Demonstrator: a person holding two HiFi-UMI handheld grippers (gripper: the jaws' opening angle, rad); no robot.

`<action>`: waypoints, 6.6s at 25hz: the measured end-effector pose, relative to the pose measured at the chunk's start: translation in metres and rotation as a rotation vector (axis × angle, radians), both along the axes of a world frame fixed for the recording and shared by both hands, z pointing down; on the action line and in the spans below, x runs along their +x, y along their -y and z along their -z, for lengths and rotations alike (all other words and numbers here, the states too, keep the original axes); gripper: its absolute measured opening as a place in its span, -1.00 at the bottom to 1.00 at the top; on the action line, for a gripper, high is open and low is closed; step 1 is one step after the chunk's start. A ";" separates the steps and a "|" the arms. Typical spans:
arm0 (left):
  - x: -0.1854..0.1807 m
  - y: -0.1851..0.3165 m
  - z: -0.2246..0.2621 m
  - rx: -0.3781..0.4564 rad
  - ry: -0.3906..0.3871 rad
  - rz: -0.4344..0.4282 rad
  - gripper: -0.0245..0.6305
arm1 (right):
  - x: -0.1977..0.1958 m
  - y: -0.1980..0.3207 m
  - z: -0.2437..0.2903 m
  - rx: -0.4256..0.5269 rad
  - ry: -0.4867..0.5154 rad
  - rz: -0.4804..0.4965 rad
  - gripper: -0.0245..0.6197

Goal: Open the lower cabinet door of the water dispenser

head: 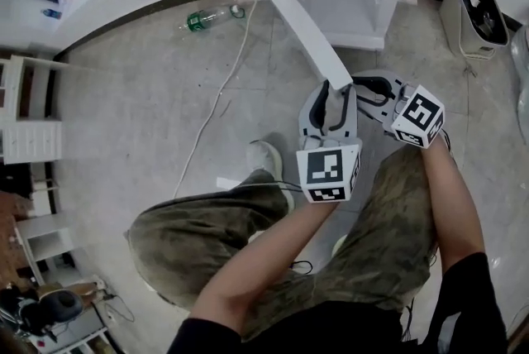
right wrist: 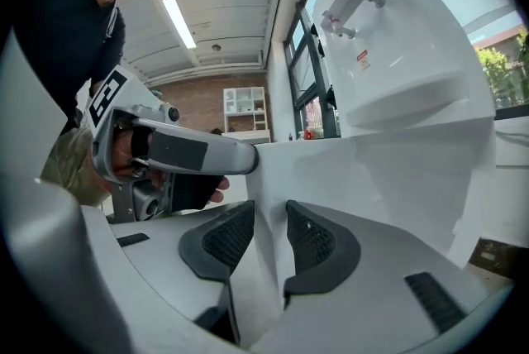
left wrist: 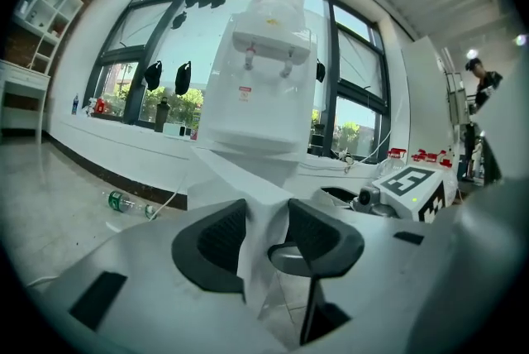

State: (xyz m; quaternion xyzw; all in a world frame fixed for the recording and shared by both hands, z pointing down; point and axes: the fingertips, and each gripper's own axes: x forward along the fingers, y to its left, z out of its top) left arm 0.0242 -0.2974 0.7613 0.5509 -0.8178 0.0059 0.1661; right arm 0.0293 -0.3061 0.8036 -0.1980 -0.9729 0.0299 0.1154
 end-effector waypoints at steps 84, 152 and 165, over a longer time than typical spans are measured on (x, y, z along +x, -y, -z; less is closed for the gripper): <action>-0.168 -0.195 -0.010 -0.101 0.057 0.382 -0.88 | -0.181 -0.157 -0.006 -0.021 -0.030 -0.086 -0.69; -0.247 -0.241 -0.014 0.008 -0.090 0.607 -0.91 | -0.334 -0.162 -0.014 -0.005 -0.059 -0.276 -0.71; -0.249 -0.242 -0.003 0.040 -0.093 0.642 -0.91 | -0.327 -0.161 -0.013 -0.016 -0.032 -0.296 -0.71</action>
